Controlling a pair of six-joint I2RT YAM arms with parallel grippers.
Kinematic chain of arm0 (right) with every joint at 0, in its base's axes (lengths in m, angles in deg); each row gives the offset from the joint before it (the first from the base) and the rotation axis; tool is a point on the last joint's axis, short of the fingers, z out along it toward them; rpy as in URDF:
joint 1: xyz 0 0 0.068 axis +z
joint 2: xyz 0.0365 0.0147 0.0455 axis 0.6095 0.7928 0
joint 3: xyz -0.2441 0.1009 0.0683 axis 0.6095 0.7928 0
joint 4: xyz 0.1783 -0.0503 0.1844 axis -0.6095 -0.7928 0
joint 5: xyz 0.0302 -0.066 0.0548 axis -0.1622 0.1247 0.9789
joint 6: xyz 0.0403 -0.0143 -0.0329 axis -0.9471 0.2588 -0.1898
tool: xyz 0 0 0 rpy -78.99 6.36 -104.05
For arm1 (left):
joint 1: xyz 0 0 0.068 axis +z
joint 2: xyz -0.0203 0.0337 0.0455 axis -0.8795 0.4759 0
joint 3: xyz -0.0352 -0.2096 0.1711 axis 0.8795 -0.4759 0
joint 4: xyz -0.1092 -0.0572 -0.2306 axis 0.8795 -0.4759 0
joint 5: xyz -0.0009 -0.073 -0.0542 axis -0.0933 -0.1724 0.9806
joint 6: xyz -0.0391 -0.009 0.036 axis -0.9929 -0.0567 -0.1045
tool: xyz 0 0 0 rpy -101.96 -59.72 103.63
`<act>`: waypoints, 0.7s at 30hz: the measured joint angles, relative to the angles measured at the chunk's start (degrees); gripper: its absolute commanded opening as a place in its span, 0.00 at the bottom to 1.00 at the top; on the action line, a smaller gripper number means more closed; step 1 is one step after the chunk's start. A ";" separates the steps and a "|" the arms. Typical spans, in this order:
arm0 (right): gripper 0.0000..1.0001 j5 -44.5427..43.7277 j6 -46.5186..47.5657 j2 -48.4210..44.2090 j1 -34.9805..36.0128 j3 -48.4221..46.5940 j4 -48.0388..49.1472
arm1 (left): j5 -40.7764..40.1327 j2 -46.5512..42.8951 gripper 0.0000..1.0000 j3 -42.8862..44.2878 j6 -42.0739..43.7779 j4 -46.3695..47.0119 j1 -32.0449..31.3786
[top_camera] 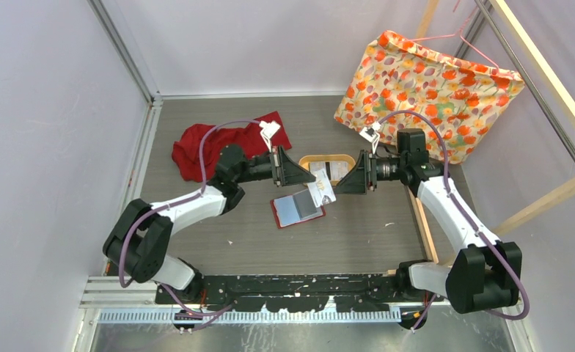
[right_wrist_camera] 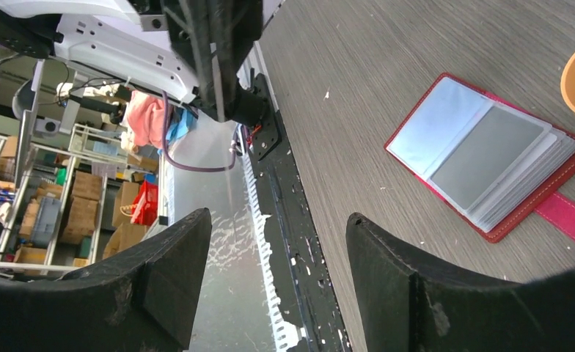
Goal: Put the credit cards into the card holder
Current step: Pick up the credit card from the storage box.
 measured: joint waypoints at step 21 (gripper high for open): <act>0.04 0.31 -1.95 4.87 5.79 -1.70 0.83 | 10.51 8.04 0.00 3.98 -1.33 -1.18 -1.88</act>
